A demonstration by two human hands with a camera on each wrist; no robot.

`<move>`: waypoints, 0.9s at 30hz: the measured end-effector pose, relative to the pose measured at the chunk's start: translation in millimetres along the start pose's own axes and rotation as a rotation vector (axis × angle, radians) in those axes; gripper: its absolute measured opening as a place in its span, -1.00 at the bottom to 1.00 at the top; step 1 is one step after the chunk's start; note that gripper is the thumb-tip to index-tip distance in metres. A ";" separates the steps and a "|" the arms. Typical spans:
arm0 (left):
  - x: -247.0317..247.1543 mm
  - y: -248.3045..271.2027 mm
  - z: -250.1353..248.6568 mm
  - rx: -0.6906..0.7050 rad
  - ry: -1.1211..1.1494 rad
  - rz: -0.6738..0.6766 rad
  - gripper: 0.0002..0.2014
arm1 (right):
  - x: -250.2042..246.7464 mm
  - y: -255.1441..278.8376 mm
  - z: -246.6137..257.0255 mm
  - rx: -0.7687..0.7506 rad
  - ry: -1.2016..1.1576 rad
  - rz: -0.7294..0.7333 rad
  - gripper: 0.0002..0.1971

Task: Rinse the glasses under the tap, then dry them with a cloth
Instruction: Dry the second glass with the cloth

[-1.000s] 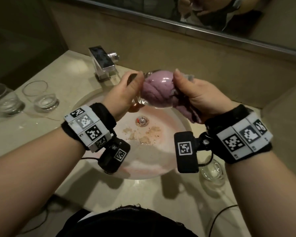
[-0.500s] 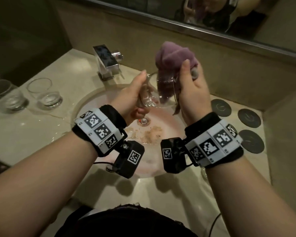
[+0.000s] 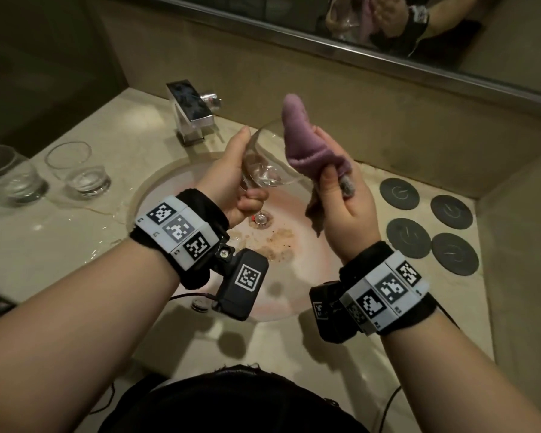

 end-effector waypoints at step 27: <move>6.0 -9.5 -11.9 0.081 -0.150 0.095 -0.49 | 23.4 -38.3 27.7 0.416 -0.441 0.058 -0.44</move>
Point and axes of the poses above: each hand's wrist, its own y-axis away from the middle knuckle, its own x-axis out of the palm, z = x × y, the point moved 1 cm from there along -y, towards the middle knuckle, and after that the axes turned 1 degree about y, right-handed, at the moved point
